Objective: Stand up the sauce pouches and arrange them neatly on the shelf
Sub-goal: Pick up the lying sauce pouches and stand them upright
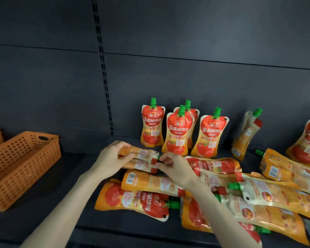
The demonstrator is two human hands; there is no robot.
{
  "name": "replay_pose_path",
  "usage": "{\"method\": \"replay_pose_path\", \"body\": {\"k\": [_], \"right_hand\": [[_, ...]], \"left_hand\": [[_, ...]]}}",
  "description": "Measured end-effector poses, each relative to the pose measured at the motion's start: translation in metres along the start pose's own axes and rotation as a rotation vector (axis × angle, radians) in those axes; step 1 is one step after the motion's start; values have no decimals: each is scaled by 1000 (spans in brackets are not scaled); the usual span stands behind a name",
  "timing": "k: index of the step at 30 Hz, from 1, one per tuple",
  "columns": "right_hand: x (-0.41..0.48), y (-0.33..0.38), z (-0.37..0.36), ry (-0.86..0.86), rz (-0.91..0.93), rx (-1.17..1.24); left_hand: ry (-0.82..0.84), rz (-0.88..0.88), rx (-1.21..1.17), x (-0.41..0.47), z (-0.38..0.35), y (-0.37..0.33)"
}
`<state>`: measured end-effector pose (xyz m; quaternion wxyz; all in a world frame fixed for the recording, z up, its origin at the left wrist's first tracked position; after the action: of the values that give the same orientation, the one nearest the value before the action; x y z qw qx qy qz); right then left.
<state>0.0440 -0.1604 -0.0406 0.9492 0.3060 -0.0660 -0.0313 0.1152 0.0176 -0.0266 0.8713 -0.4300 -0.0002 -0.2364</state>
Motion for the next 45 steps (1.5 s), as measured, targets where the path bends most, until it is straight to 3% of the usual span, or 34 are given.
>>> {"method": "replay_pose_path", "body": {"k": [5,8,15,21,35,42,45], "right_hand": [[11,-5,-23,60,-128,-75],[14,-5,-30,137,-165,-75],[19,0,-37,227,-158,-20],[17,1,-27,77,-113,8],[15,49,26,-346,51,267],[30,69,48,-433,89,425],[37,81,65,-480,133,321]], "left_hand": [[305,15,236,32,-22,29],[404,-24,418,38,-31,41],[364,-175,492,46,-27,40],[433,-123,344,45,-27,48],[97,-181,-234,28,28,35],[-76,-167,-472,28,46,32],[-92,-152,-547,30,47,30]]}}
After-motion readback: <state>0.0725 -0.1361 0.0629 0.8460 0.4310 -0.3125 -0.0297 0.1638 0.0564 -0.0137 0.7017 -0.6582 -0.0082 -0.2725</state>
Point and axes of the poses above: each hand's wrist, its own x-axis towards the middle knuckle, its own z-axis out of the back of the hand, y = z × x, the point moved 10 cm from there along x, towards the middle knuckle, and after that the axes turned 11 degrees about -x, right-handed, at the moved point
